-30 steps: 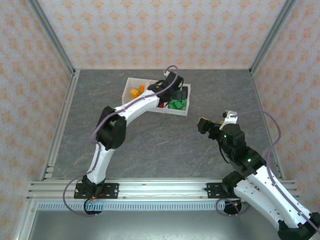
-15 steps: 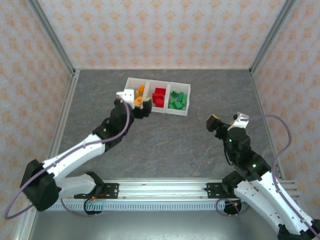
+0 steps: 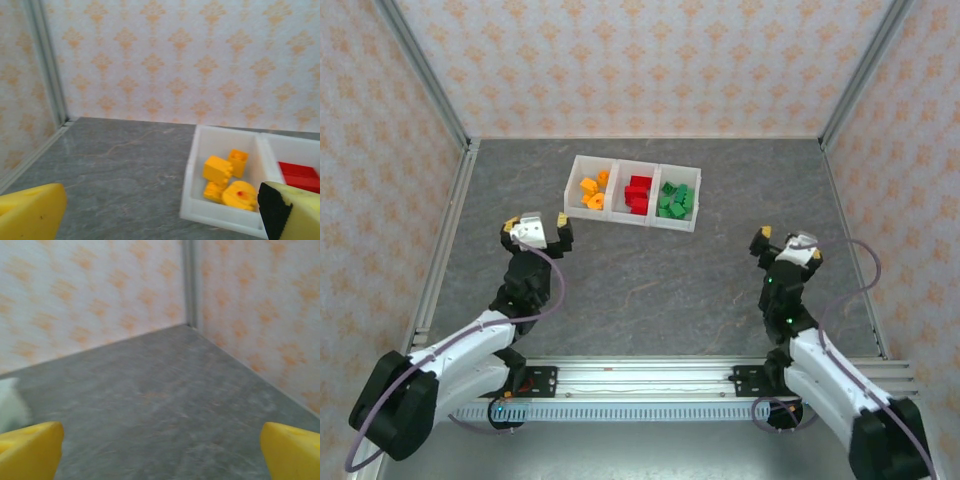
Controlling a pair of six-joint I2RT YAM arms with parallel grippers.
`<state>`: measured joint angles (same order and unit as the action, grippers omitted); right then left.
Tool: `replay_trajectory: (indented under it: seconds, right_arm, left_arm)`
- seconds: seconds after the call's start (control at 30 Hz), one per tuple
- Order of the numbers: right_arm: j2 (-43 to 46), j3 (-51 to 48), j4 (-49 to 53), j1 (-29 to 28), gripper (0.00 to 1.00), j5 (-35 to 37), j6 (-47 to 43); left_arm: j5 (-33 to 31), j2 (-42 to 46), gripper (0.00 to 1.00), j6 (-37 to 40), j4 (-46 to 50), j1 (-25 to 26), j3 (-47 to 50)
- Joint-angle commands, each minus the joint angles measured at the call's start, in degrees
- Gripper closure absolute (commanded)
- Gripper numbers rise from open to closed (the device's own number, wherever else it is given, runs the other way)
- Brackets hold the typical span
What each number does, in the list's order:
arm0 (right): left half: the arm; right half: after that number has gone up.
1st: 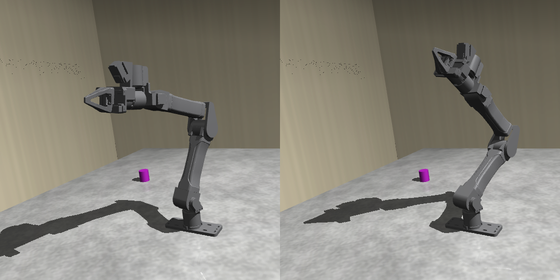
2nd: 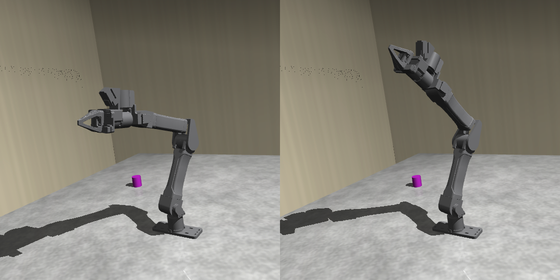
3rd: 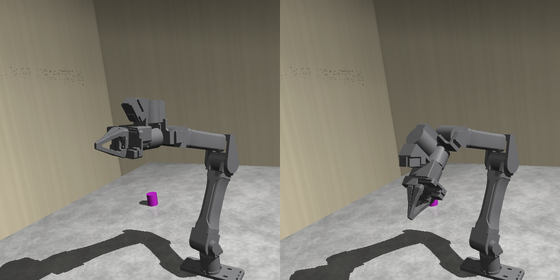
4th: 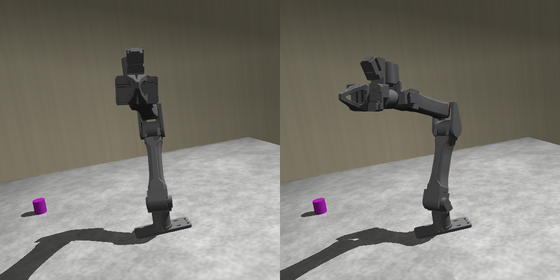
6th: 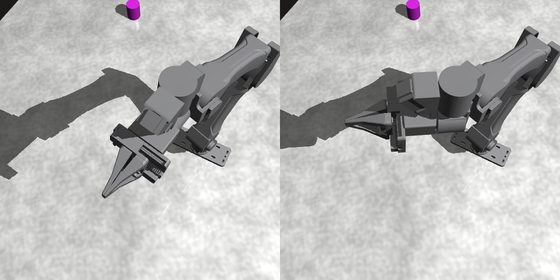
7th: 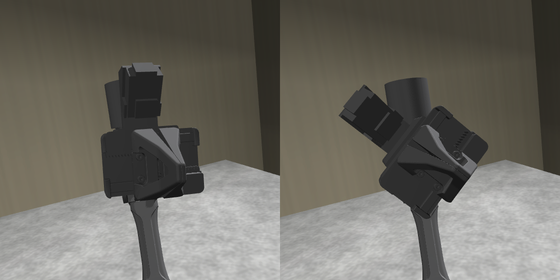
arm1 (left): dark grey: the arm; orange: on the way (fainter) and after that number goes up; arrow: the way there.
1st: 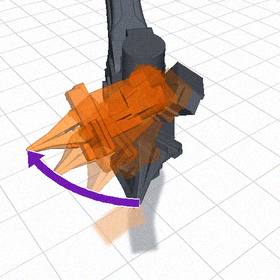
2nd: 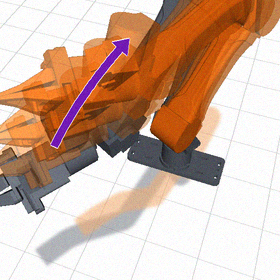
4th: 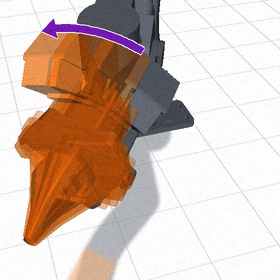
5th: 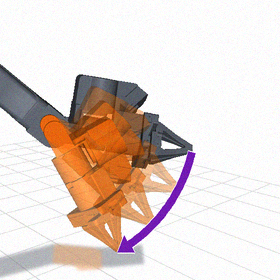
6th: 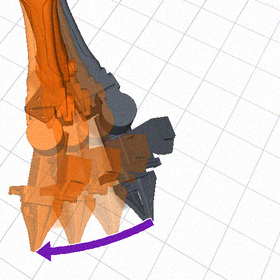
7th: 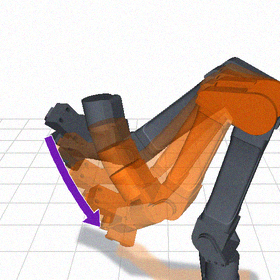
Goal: Sort the legos into containers by color
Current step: Reset both arms
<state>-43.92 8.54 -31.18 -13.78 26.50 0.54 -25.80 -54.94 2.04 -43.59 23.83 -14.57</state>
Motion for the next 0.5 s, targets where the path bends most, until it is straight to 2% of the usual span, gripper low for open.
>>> replay_trajectory:
  seconds: [0.0,0.13,0.2,0.27,0.33,0.37,0.4,0.47]
  right_arm:
    - [-7.02,-3.64,-19.62,5.59,0.0,-5.53,1.88]
    - [-17.17,-6.9,-31.51,9.46,0.0,-7.61,2.4]
    - [-18.32,-5.84,-31.3,10.0,0.0,-9.61,1.91]
    - [-22.05,-6.58,-37.87,10.35,0.0,-10.85,1.51]
    - [-25.16,-4.86,-38.64,10.44,0.0,-12.91,1.03]
    - [-27.33,-3.95,-39.51,10.45,0.0,-14.24,0.43]
    - [-29.38,-2.83,-39.87,10.44,0.0,-15.49,0.25]
    - [-35.95,-2.21,-45.63,10.44,0.0,-15.57,0.17]
  left_arm:
    - [1.17,-1.22,0.01,1.32,-7.01,-3.27,1.27]
    - [6.09,-4.38,0.01,-1.51,-11.15,-9.97,1.8]
    - [8.68,-7.02,0.01,-3.71,-14.51,-13.6,2.42]
    - [10.47,-11.03,0.01,-5.39,-20.38,-16.36,3.71]
    - [10.13,-16.22,0.01,-4.84,-28.92,-17.56,4.97]
    - [9.79,-17.12,0.01,-4.7,-29.14,-17.69,3.93]
    - [11.18,-16.42,0.01,-4.54,-24.45,-17.8,2.2]
    - [12.31,-19.54,0.01,-2.26,-28.47,-17.84,1.38]
